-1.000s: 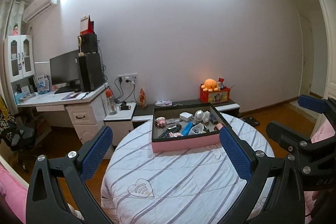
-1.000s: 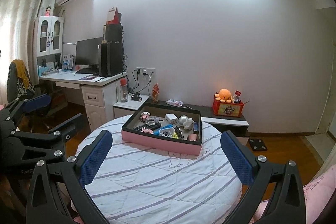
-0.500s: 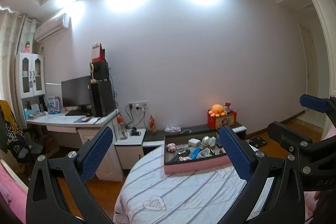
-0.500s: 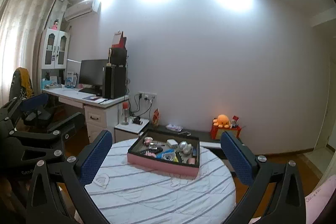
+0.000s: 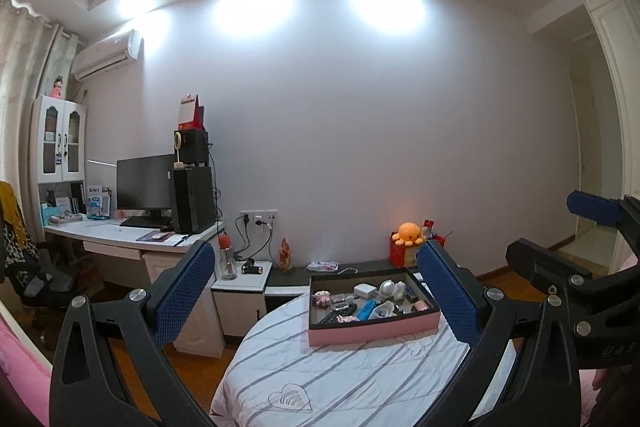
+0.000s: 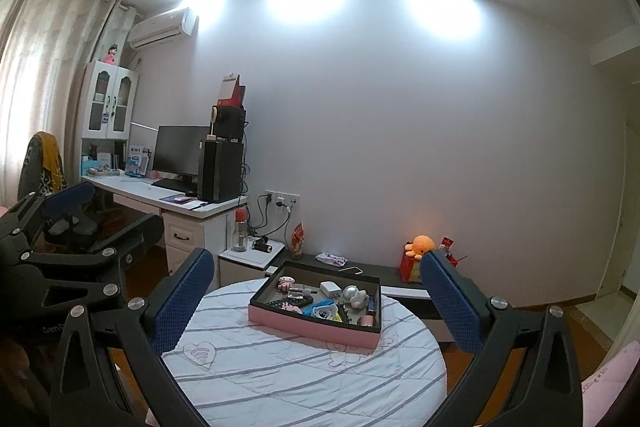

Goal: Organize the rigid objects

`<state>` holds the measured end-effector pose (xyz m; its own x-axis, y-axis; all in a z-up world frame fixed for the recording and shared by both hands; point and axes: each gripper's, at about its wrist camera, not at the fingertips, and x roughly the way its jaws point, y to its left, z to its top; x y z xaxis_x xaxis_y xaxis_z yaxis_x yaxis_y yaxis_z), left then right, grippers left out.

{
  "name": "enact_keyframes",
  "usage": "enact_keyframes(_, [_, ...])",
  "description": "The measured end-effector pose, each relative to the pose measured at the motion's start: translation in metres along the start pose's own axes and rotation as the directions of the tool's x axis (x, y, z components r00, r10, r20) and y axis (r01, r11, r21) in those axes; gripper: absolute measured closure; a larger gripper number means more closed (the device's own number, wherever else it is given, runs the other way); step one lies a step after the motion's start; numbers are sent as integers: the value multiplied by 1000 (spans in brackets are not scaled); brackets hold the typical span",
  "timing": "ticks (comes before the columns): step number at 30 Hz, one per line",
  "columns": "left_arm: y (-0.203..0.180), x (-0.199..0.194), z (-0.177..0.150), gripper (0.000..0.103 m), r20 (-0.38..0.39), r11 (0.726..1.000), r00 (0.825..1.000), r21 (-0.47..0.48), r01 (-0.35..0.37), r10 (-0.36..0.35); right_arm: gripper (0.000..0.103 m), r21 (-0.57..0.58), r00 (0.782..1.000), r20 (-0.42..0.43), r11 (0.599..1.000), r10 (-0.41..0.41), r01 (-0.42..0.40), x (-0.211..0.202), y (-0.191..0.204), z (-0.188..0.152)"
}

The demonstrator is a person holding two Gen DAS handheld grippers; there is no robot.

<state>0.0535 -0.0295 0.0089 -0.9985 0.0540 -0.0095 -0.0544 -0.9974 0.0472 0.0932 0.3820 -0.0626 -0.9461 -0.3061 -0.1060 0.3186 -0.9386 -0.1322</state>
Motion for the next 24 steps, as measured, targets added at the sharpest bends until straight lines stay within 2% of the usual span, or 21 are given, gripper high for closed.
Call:
enact_keyframes(14, [9, 23, 0, 0, -22, 1000, 1000, -20, 0, -1, 0, -11, 1000, -5, 1000, 18, -18, 18, 4, 2])
enact_keyframes(24, [2, 40, -12, 0, 34, 1000, 999, 2, -22, 22, 0, -15, 1000, 15, 1000, 22, -22, 34, -1, -5])
